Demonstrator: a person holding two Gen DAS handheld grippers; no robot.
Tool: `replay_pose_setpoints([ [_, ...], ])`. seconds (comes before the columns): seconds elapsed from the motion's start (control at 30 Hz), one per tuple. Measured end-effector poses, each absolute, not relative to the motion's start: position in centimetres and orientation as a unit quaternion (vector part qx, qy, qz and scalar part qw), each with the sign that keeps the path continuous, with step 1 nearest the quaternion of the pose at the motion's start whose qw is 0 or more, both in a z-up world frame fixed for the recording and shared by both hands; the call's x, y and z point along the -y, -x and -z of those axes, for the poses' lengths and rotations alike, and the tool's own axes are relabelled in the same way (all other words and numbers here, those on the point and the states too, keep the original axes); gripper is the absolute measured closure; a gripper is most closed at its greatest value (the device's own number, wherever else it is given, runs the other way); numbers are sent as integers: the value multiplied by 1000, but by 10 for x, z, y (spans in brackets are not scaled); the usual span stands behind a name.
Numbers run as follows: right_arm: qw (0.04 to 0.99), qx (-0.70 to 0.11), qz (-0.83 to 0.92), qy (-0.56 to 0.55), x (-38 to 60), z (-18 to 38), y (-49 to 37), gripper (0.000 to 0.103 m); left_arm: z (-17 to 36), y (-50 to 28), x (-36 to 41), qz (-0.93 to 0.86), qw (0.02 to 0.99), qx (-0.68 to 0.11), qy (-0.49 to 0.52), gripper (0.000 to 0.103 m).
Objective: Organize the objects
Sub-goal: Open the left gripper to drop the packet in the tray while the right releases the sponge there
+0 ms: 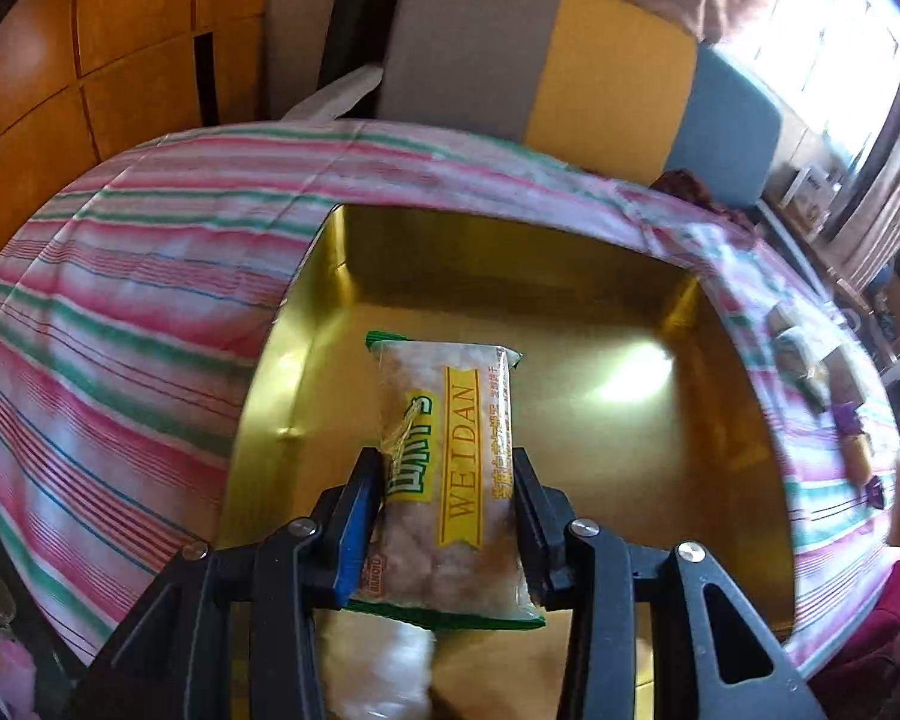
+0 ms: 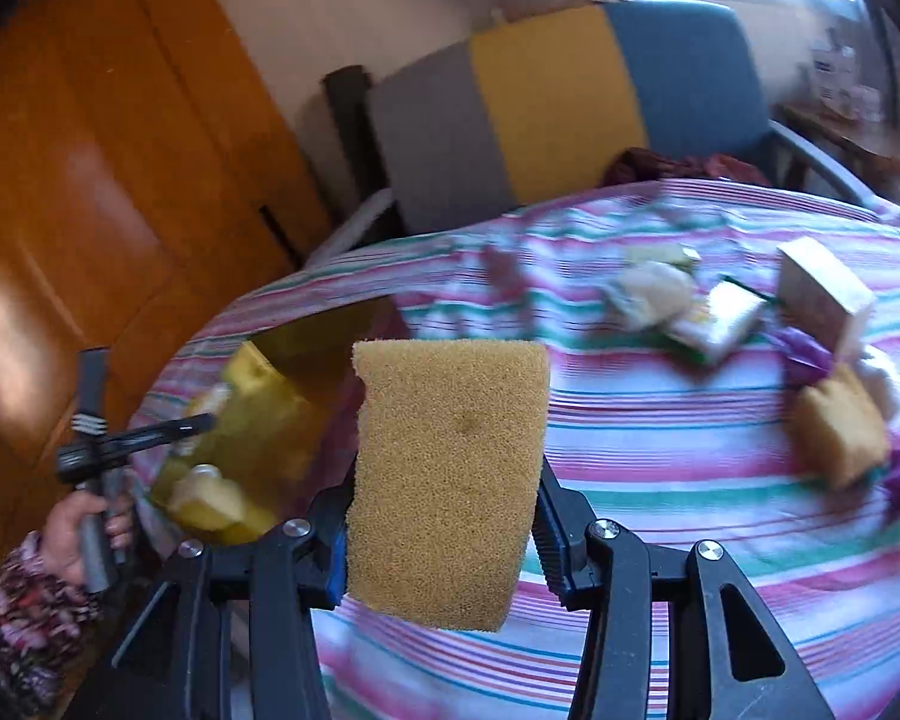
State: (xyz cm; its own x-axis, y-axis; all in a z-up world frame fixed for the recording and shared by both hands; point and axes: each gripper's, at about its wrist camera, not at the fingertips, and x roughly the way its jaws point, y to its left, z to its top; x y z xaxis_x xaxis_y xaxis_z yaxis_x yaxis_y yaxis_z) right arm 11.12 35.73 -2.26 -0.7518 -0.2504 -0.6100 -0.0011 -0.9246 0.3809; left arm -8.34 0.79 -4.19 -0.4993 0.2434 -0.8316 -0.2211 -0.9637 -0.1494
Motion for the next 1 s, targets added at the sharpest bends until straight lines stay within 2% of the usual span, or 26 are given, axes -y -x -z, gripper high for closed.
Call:
replay_pose_setpoints([
  [0.33, 142, 154, 910, -356, -286, 19, -99, 54, 51, 89, 3, -866, 83, -10, 494, 59],
  [0.43, 156, 147, 906, -364, -273, 23, -91, 54, 46, 84, 8, -869, 88, 13, 487, 56],
  [0.73, 189, 134, 895, -381, -239, 33, -75, 53, 19, 51, 31, -897, 61, 102, 426, 56],
  [1.0, 192, 122, 875, -428, -199, 47, -31, 53, 1, 30, 36, -911, 40, 139, 386, 56],
])
